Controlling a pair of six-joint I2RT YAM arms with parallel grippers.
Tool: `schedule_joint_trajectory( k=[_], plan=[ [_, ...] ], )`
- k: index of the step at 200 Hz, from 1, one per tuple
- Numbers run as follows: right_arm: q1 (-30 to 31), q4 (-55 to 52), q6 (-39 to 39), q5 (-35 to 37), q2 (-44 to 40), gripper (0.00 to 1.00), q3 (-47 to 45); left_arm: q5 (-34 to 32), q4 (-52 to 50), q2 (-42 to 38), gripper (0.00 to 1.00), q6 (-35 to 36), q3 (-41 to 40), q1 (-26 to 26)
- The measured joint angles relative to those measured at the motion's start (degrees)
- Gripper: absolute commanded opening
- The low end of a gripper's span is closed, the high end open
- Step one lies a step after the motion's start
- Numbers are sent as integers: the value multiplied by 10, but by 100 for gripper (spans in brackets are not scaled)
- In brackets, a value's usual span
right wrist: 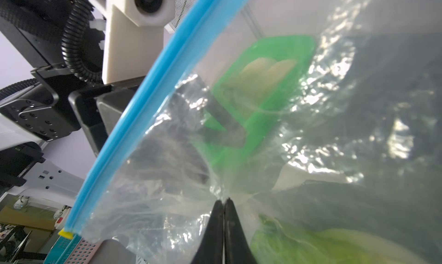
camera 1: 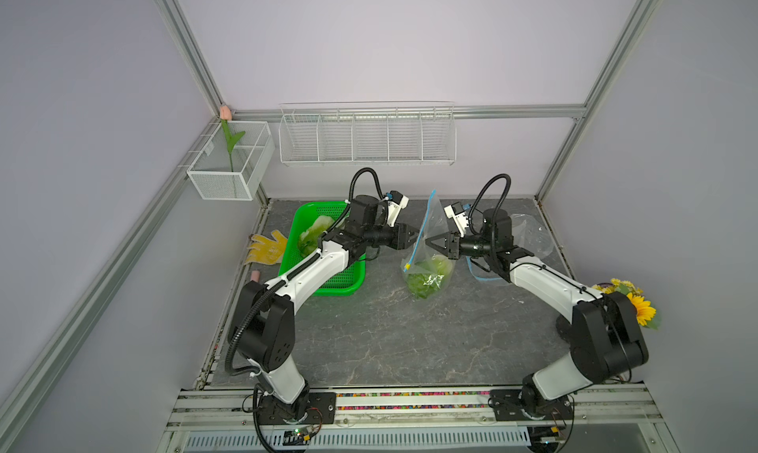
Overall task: Open the zip-top bag and take out the chinese cabbages
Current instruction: Open the zipper of the food storage bag at the center of the board.
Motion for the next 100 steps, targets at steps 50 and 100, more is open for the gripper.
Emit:
schedule_joint_trajectory(
  k=[50,100],
  plan=[
    [-13,-8,-3,4,-23,7,-5,0,0,-3,44,2,-15,4],
    [-46,-34,-18,24,-67,7,-13,0,-2,-5,44,2,-29,12]
  ],
)
